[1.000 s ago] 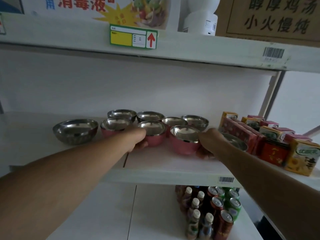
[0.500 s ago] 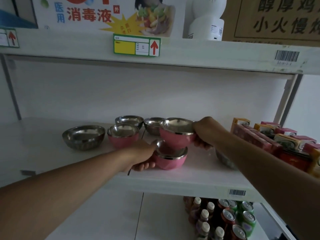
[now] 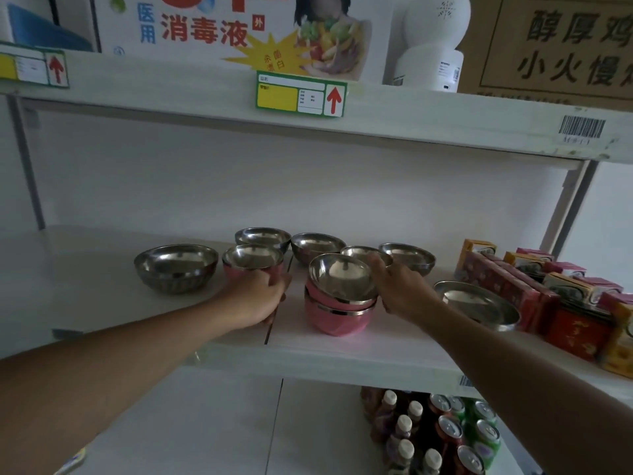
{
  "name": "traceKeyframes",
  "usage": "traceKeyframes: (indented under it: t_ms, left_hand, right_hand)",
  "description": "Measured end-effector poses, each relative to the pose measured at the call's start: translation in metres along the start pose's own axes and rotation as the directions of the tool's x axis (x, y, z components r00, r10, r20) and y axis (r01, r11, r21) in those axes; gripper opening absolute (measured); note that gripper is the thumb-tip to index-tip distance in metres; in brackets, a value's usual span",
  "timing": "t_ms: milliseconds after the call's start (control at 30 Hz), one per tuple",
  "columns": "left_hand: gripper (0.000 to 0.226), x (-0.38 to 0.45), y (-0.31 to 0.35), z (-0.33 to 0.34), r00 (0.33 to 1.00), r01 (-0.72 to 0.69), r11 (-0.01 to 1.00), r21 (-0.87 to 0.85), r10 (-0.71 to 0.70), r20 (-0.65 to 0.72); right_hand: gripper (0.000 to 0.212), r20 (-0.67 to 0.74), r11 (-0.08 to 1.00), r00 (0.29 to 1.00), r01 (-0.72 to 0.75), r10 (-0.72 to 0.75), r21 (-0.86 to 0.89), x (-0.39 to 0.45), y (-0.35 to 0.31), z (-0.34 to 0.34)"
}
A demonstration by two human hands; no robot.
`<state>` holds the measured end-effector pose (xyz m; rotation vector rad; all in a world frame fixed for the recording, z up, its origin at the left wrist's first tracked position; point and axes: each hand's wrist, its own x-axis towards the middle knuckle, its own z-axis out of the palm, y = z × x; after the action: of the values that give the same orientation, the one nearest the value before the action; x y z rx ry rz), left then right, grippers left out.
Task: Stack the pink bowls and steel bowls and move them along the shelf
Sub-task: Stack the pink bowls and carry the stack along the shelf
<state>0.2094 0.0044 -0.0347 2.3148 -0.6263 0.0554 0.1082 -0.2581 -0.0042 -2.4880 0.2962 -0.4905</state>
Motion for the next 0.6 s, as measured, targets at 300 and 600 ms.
traceKeyframes:
  t_ms: [300, 600]
  left_hand:
    - [0.045, 0.002, -0.003, -0.007, 0.975, -0.205, 0.879, 0.431, 0.224, 0.005]
    - [0.041, -0.055, 0.032, -0.003, 0.998, 0.034, 0.820, 0.571, 0.006, -0.068]
  right_hand:
    - [0.031, 0.061, 0.931, 0.998, 0.003, 0.021, -0.366, -0.016, 0.047, -0.017]
    - [0.029, 0.186, 0.941, 0.971, 0.200, -0.152, -0.274, -0.021, 0.060, -0.031]
